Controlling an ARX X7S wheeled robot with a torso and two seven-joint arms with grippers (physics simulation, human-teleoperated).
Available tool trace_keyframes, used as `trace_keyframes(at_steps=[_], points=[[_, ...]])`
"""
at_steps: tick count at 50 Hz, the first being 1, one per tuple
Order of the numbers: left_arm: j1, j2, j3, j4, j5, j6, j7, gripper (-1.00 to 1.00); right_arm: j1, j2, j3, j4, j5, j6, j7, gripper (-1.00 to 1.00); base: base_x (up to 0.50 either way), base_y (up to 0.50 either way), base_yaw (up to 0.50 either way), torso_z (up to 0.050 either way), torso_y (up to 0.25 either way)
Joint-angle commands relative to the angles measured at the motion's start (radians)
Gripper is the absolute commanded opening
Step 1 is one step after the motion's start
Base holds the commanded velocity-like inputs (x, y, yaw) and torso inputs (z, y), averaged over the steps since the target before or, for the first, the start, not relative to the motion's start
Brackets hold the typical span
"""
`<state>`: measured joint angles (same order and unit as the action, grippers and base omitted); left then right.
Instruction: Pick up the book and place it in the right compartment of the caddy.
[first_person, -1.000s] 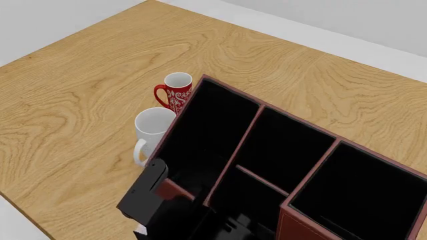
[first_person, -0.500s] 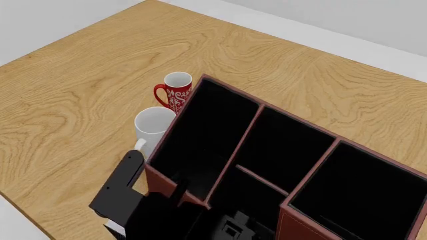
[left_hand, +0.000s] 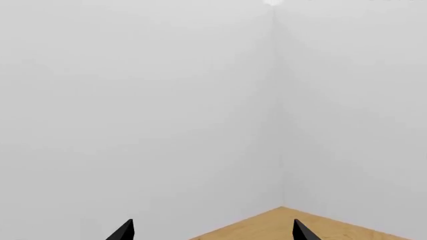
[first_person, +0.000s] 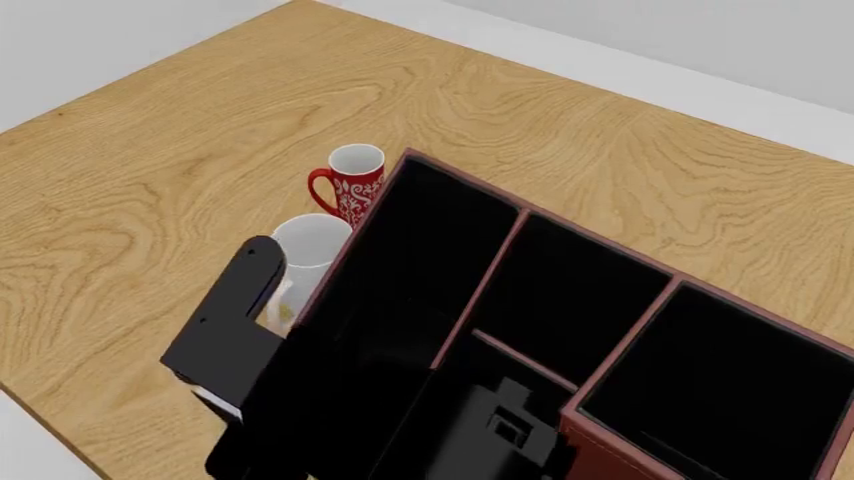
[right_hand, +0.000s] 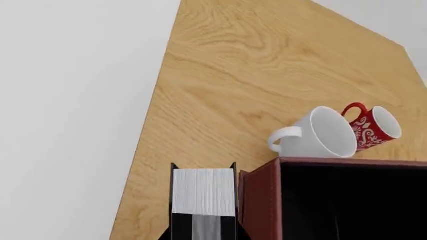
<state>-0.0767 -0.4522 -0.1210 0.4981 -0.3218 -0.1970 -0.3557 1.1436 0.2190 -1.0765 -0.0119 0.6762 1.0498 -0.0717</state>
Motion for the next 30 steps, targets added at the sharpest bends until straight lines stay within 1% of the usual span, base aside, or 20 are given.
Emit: trace_keyframes(at_steps=[1, 12, 25, 30], points=[[0.003, -0.003, -0.009, 0.004, -0.007, 0.001, -0.004, 1.00, 0.057, 0.025, 0.082, -0.090, -0.012, 0.051, 0.031, -1.00, 0.00, 0.00, 0.00, 0.000, 0.000], [0.012, -0.006, -0.019, 0.017, -0.014, 0.002, -0.008, 1.00, 0.085, 0.045, 0.187, -0.164, 0.049, 0.099, 0.076, -1.00, 0.00, 0.00, 0.00, 0.000, 0.001], [0.014, -0.008, -0.021, 0.022, -0.018, 0.000, -0.012, 1.00, 0.104, 0.055, 0.292, -0.202, 0.110, 0.129, 0.115, -1.00, 0.00, 0.00, 0.00, 0.000, 0.002], [0.014, -0.010, -0.024, 0.025, -0.021, -0.003, -0.014, 1.00, 0.110, 0.058, 0.353, -0.209, 0.142, 0.138, 0.135, -1.00, 0.00, 0.00, 0.00, 0.000, 0.000]])
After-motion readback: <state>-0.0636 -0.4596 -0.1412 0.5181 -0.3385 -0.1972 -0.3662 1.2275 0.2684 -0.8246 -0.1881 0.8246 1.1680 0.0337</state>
